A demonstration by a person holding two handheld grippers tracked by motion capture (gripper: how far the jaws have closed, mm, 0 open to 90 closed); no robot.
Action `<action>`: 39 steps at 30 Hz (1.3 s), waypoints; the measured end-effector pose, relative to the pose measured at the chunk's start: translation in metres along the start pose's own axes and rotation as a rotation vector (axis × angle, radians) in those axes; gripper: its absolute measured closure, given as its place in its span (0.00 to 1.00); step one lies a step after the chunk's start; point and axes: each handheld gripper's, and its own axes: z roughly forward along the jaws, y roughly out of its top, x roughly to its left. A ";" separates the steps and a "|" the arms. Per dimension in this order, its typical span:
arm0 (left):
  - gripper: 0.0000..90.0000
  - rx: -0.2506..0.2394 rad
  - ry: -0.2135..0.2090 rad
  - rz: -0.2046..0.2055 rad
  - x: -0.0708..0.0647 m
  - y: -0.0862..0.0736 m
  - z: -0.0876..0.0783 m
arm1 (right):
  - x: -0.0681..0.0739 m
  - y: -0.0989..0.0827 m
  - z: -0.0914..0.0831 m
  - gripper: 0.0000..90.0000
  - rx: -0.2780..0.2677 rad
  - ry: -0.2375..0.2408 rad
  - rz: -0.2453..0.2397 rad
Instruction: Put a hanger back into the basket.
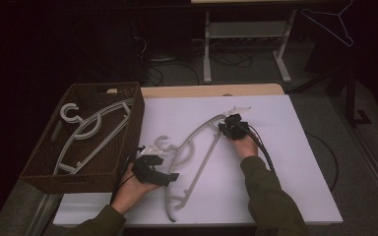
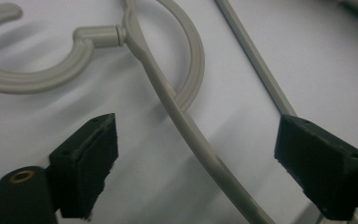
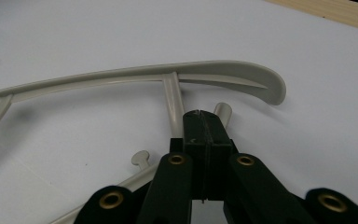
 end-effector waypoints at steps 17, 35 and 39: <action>0.66 0.035 -0.028 -0.019 0.001 0.009 0.015 | 0.000 -0.002 0.002 1.00 -0.003 0.001 -0.002; 0.84 -0.022 0.035 -0.094 0.016 0.014 0.008 | 0.001 -0.008 -0.035 0.48 -0.028 0.049 -0.011; 0.86 -0.044 0.044 -0.115 0.018 0.016 0.005 | -0.002 -0.010 -0.057 0.33 -0.041 0.080 0.017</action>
